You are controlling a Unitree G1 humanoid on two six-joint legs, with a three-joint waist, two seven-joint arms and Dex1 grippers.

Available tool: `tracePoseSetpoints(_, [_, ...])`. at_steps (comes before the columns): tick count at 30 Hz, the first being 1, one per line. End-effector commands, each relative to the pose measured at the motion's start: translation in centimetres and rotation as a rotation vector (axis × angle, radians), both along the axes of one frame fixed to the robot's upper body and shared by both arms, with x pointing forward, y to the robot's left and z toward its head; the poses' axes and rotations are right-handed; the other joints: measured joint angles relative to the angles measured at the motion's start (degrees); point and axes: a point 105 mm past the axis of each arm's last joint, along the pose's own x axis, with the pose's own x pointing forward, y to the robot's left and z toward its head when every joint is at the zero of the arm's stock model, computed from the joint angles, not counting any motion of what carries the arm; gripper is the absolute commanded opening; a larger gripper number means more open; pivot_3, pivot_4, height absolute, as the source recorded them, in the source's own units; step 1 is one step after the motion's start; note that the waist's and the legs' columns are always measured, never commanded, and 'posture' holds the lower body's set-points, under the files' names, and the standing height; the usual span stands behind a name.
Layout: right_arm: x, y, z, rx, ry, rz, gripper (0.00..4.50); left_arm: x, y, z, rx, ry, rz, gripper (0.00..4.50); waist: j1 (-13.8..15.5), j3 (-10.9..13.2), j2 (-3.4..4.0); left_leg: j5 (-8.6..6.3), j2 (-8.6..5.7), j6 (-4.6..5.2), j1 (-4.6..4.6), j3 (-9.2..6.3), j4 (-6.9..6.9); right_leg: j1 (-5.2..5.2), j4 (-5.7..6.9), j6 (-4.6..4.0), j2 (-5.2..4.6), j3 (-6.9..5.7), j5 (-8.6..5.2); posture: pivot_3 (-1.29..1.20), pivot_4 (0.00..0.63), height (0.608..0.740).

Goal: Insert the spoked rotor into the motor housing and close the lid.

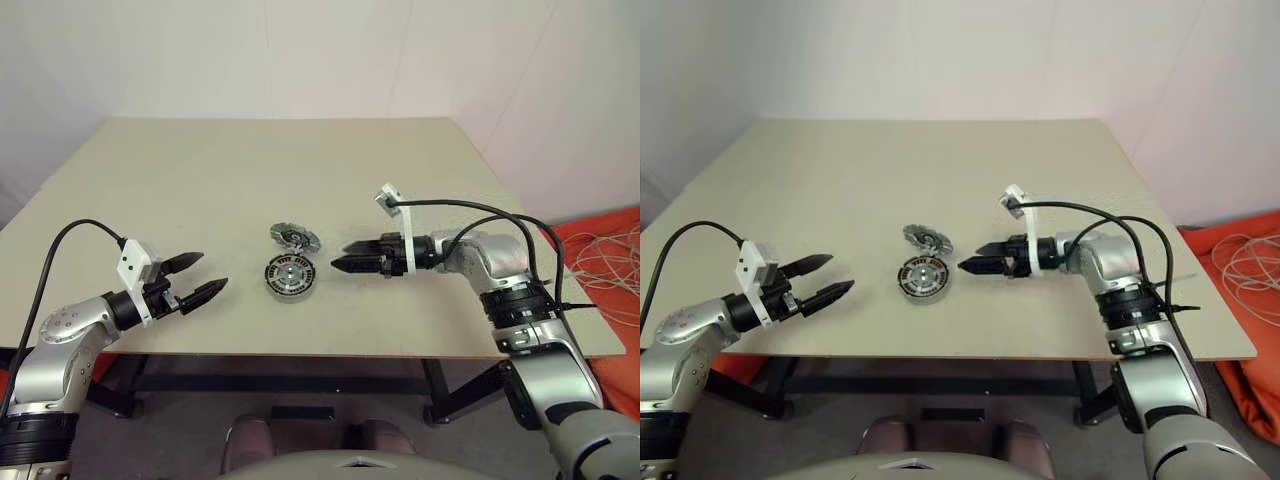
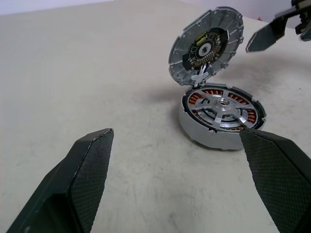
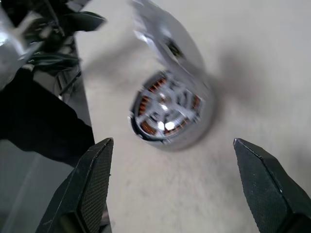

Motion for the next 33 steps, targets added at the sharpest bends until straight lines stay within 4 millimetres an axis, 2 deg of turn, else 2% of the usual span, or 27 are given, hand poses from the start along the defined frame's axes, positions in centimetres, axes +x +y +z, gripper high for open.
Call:
tracePoseSetpoints(1, [0.5, 0.2, 1.8, 0.047, 0.016, -0.017, 4.45, 0.1, 0.0, 1.3, -0.001, -0.058, 0.004, 4.4, 0.03, 0.0, 0.0, 0.0, 0.0, 0.0, -0.02, 0.0, 0.0, -0.03, 0.0, 0.0, 0.0, 0.0, 0.0, 0.0, 0.0, 0.74])
tracePoseSetpoints(3, [0.8, 0.1, 2.4, 0.075, 0.043, -0.041, 4.45, 0.0, 0.1, 1.3, -0.002, -0.058, 0.006, 4.4, 0.05, 0.01, 0.01, 0.0, 0.0, 0.0, -0.08, 0.0, 0.0, -0.09, 0.01, 0.0, 0.0, 0.0, 0.0, 0.0, 0.0, 0.74])
tracePoseSetpoints(7, [0.3, 0.1, 3.6, 0.106, 0.119, -0.007, 4.45, 0.0, 0.0, 1.2, -0.003, -0.057, 0.006, 4.4, 0.07, 0.01, 0.02, 0.0, 0.01, 0.0, -0.08, 0.01, 0.0, -0.12, 0.02, -0.01, 0.0, 0.0, 0.01, 0.0, 0.0, 0.74])
tracePoseSetpoints(9, [0.0, 0.4, 3.7, 0.066, 0.072, 0.032, 4.45, 0.0, 0.0, 1.3, -0.005, -0.058, 0.005, 4.4, 0.13, 0.01, 0.02, 0.0, 0.0, 0.0, -0.08, 0.0, -0.01, -0.11, 0.02, -0.01, 0.0, 0.0, 0.01, 0.0, 0.0, 0.74])
tracePoseSetpoints(12, [-1.5, 0.9, 2.6, -0.199, -0.325, 0.311, 4.45, 0.0, 0.0, 1.3, -0.004, -0.06, 0.007, 4.4, 0.44, 0.01, 0.02, 0.0, 0.0, 0.01, -0.12, 0.01, -0.01, -0.13, -0.01, 0.0, -0.01, 0.0, 0.0, 0.0, 0.0, 0.74])
tracePoseSetpoints(14, [-2.3, 1.2, 2.1, -0.287, -0.464, 0.464, 4.45, -0.1, 0.0, 1.3, -0.004, -0.06, 0.007, 4.4, 0.48, 0.01, 0.01, -0.02, 0.0, 0.04, -0.13, 0.01, -0.02, -0.13, -0.02, 0.01, -0.03, -0.01, -0.01, 0.0, 0.0, 0.74])
tracePoseSetpoints(20, [-2.3, 3.1, 2.0, -0.43, -0.863, 0.826, 4.45, -0.1, 0.0, 1.4, 0.0, -0.062, 0.004, 4.4, -0.17, 0.02, 0.0, -0.01, 0.01, 0.02, -0.13, 0.04, 0.01, -0.22, 0.0, 0.02, -0.02, 0.0, -0.01, 0.0, 0.0, 0.74])
tracePoseSetpoints(26, [-2.2, 5.4, 2.4, -0.465, -1.053, 1.08, 4.45, -0.4, 0.2, 1.8, 0.003, -0.08, 0.023, 4.4, -0.36, -0.01, -0.05, -0.01, 0.02, 0.03, -0.14, 0.03, 0.09, -0.24, 0.08, -0.01, -0.01, 0.01, 0.0, 0.0, 0.0, 0.74])
tracePoseSetpoints(33, [-1.5, 5.6, 0.9, -0.576, -1.163, 1.326, 4.45, -1.5, 0.4, 1.7, -0.008, -0.068, 0.044, 4.4, -0.37, 0.0, -0.08, -0.07, 0.0, 0.12, -0.28, 0.02, 0.09, -0.28, 0.08, -0.34, -0.02, 0.01, 0.2, 0.0, 0.0, 0.74])
